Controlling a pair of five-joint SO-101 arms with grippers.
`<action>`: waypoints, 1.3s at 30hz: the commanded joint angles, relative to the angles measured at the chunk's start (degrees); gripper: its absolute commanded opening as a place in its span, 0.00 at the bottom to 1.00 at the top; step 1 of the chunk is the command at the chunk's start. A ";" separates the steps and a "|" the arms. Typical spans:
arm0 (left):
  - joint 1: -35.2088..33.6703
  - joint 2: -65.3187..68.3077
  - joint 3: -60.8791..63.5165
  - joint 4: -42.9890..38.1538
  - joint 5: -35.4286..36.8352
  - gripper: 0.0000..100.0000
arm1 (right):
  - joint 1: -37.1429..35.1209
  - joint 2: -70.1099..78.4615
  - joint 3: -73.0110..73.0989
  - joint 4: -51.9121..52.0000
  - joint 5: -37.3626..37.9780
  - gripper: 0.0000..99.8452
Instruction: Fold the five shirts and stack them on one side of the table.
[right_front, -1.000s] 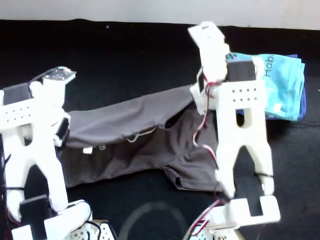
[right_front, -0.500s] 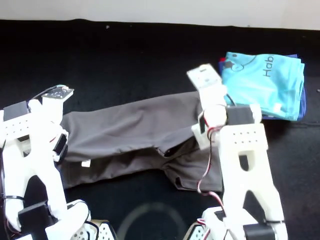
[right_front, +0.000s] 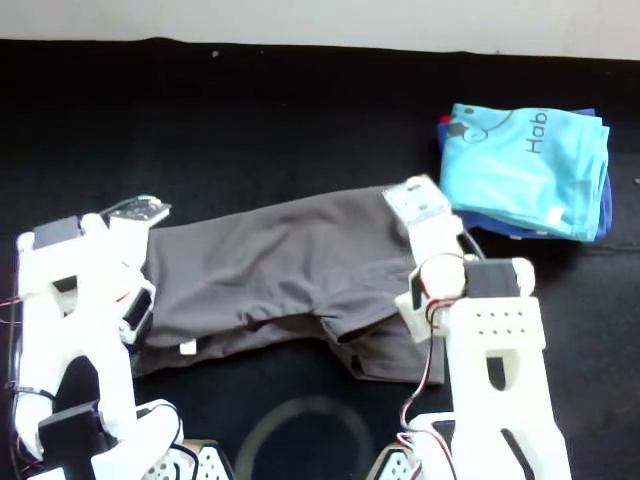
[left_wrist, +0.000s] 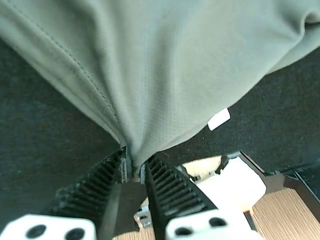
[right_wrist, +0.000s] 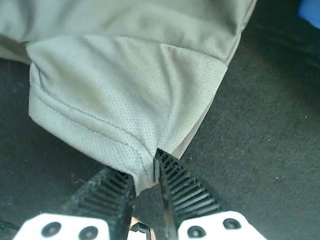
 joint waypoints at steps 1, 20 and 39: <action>0.92 -1.54 0.92 -1.49 -0.35 0.01 | 0.66 -4.26 2.15 0.75 2.64 0.01; 1.01 -4.53 3.82 2.81 -0.44 0.01 | 6.46 -11.21 8.75 2.68 8.18 0.01; -6.20 -4.62 -21.23 12.22 -0.35 0.20 | 6.37 -11.30 -11.74 15.08 8.00 0.16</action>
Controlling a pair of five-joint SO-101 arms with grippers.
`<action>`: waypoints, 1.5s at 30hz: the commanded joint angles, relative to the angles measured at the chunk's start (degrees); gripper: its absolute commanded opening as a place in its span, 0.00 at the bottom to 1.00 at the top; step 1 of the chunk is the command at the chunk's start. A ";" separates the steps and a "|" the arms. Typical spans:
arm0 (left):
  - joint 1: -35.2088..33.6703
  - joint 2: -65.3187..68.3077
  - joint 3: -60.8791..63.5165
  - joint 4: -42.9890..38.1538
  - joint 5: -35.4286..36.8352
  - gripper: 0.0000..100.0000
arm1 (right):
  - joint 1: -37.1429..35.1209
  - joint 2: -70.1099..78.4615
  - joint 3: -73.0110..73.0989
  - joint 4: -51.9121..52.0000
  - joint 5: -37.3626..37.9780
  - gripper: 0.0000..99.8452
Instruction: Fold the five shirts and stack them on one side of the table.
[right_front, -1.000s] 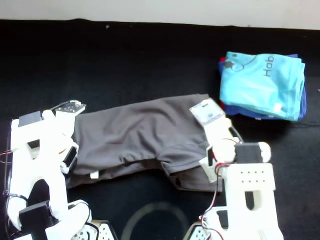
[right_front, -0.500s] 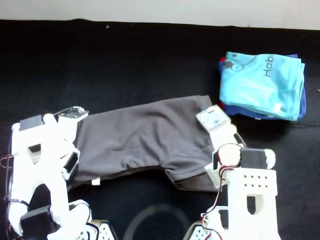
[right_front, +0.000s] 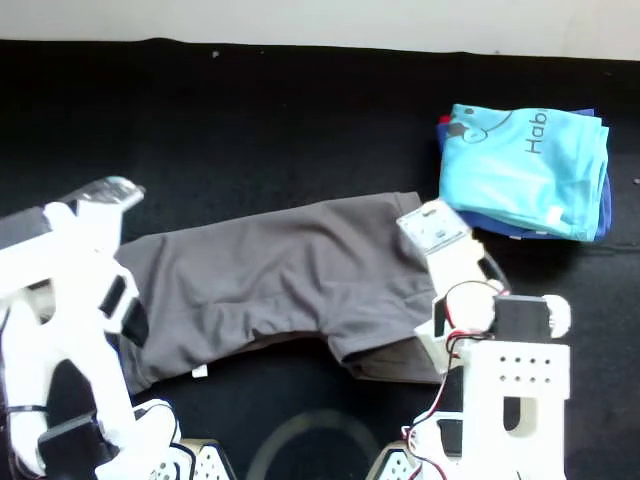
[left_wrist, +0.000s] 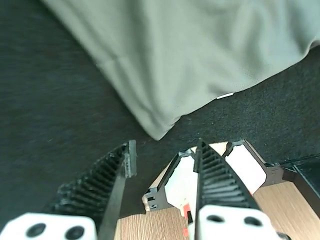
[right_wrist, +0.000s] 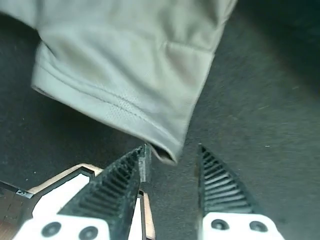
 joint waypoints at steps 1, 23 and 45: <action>-0.84 -1.63 -8.92 2.99 -0.26 0.20 | 0.48 -1.10 -9.36 2.33 0.35 0.16; 8.92 -1.01 11.21 -27.78 12.31 0.01 | -11.47 44.26 -21.49 -31.16 -14.59 0.01; 5.67 52.70 -40.66 -21.71 16.62 0.01 | -7.34 92.09 -63.34 -31.16 -14.59 0.01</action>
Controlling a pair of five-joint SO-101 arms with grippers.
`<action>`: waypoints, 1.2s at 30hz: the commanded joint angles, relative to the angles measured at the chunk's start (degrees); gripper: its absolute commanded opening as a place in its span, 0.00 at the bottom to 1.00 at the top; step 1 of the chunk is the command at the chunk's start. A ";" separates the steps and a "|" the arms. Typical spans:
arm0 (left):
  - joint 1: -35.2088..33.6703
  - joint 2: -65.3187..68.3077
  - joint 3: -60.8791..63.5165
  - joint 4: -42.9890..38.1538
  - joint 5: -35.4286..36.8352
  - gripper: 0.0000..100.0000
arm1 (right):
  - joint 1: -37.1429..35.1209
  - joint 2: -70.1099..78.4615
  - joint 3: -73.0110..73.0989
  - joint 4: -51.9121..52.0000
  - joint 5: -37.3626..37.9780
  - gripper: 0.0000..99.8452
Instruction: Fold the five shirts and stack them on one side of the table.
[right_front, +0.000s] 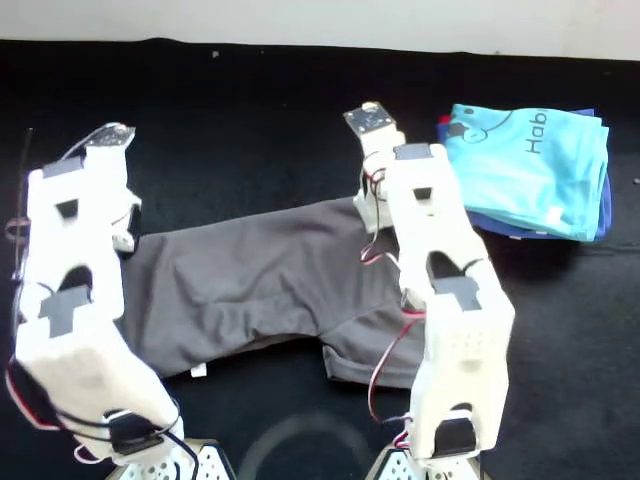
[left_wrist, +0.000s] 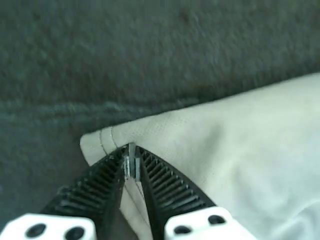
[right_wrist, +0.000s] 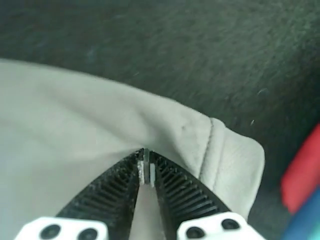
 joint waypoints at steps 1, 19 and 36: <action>-0.04 9.27 -17.01 6.33 0.44 0.01 | 2.07 6.73 -12.18 -0.48 -0.53 0.01; 1.54 44.35 -82.77 33.41 0.62 0.01 | -0.31 21.67 -52.00 24.66 -0.62 0.01; 3.56 -13.67 -17.45 33.05 0.18 0.01 | -3.47 14.11 -72.57 35.82 -0.62 0.01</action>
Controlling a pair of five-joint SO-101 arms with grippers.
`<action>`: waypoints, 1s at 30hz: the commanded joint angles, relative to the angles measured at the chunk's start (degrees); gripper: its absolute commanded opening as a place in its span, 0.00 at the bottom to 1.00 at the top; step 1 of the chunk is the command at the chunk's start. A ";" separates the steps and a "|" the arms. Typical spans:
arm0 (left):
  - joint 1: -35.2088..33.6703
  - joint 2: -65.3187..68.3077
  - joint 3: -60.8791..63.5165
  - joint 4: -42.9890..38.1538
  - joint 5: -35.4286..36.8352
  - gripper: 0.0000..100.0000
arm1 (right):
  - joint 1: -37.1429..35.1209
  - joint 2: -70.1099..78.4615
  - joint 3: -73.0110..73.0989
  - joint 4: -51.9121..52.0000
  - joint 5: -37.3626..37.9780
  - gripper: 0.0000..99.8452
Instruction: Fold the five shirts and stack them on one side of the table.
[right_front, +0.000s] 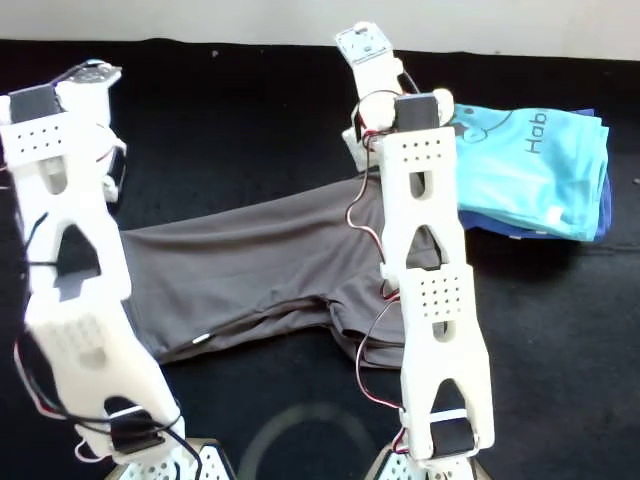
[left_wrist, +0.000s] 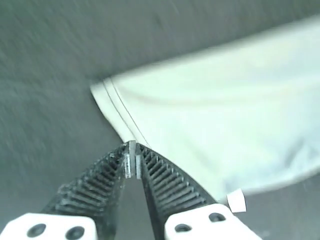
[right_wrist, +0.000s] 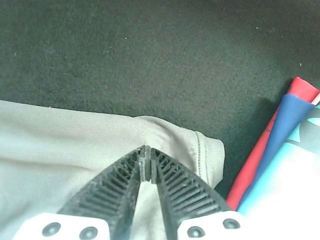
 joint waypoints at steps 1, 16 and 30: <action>1.45 -17.19 19.65 0.00 -1.93 0.01 | -0.84 -10.68 2.59 0.84 -0.35 0.01; 1.27 -46.02 78.73 -27.87 -4.57 0.01 | -3.65 -52.53 65.27 0.22 -0.26 0.01; -11.56 -45.93 84.88 -35.87 -13.80 0.01 | -12.18 -72.04 128.22 -41.27 -0.26 0.01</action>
